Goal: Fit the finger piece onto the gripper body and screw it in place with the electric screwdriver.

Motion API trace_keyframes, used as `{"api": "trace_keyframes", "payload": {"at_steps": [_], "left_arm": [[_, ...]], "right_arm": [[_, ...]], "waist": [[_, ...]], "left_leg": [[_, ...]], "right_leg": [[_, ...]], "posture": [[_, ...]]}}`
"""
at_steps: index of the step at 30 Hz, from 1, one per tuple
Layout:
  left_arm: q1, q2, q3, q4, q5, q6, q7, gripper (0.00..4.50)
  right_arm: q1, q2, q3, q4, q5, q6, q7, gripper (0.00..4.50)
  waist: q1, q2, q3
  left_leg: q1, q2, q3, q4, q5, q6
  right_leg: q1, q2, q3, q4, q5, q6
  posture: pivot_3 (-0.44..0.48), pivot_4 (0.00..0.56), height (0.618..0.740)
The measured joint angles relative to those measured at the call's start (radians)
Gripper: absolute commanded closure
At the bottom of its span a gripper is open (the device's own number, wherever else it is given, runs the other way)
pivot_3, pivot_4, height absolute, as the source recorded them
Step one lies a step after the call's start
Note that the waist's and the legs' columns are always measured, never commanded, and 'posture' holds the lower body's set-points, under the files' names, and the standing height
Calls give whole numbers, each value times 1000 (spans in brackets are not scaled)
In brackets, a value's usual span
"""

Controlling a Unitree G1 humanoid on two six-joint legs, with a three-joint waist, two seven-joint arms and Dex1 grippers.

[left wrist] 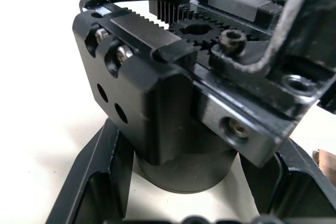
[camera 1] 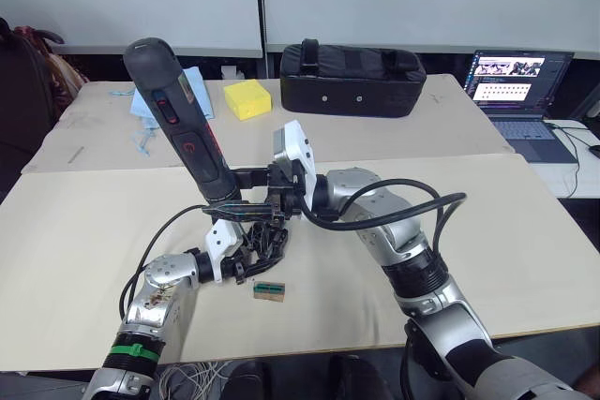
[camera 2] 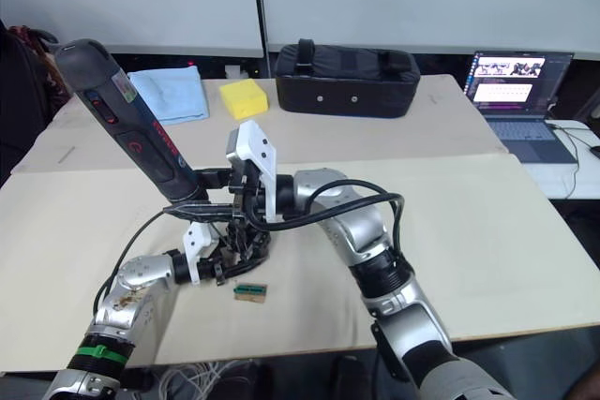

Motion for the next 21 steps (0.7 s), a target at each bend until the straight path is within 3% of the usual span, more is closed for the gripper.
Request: {"api": "trace_keyframes", "payload": {"at_steps": [21], "left_arm": [[3,0,0,-8,-4,16,0,2171]], "right_arm": [[10,7,4,16,-29,-1,-1,2596]], "waist": [[0,0,0]], "left_leg": [[0,0,0,0,0,0]], "right_leg": [[0,0,0,0,0,0]], "posture": [[0,150,740]]}}
